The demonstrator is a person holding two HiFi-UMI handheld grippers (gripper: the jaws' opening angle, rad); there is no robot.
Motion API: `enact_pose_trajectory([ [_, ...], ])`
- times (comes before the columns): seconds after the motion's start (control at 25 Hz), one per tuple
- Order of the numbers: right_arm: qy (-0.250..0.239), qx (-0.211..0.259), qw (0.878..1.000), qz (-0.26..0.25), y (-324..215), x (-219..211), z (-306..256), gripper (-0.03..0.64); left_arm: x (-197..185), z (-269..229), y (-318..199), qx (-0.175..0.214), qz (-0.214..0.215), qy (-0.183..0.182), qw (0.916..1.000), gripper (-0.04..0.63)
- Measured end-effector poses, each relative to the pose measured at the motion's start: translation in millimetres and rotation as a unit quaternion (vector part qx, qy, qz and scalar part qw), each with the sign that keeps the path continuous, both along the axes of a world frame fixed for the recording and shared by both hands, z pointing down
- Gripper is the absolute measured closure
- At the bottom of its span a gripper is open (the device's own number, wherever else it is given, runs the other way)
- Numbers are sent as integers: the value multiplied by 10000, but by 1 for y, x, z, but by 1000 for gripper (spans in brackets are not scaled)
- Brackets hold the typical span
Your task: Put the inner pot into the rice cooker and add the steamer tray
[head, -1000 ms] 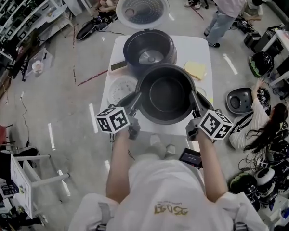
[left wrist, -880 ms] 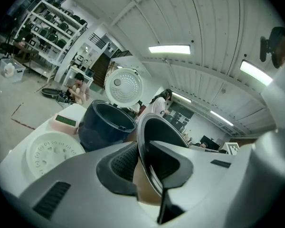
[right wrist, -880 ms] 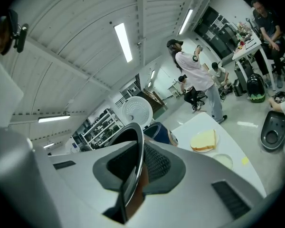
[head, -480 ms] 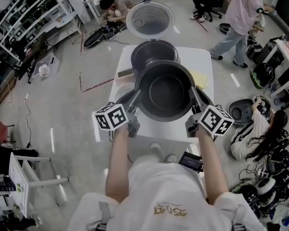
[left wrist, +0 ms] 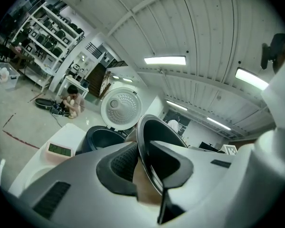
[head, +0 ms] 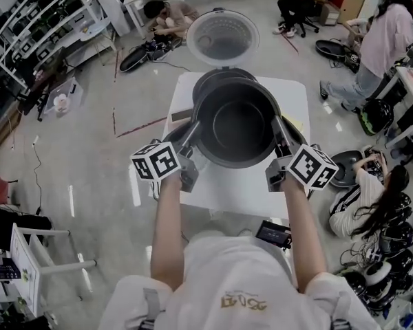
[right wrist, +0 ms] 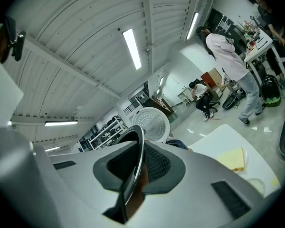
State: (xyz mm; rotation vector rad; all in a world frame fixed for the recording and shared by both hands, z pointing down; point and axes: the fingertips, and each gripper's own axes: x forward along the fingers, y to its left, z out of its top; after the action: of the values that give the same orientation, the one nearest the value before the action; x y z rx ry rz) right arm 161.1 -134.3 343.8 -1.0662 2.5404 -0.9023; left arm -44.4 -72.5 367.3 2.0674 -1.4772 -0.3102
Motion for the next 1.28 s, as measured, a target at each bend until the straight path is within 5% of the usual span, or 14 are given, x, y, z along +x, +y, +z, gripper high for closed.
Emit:
enact_pose_trajectory([
  [0.6,-70,169,9994,289,-86,-72,-24,565,-78,-18,-96,177,211,215,9994,503],
  [1.28,2,-52,9971,765,-138,-95,1,568,-105,10,-161,52,607,581,9964,509],
])
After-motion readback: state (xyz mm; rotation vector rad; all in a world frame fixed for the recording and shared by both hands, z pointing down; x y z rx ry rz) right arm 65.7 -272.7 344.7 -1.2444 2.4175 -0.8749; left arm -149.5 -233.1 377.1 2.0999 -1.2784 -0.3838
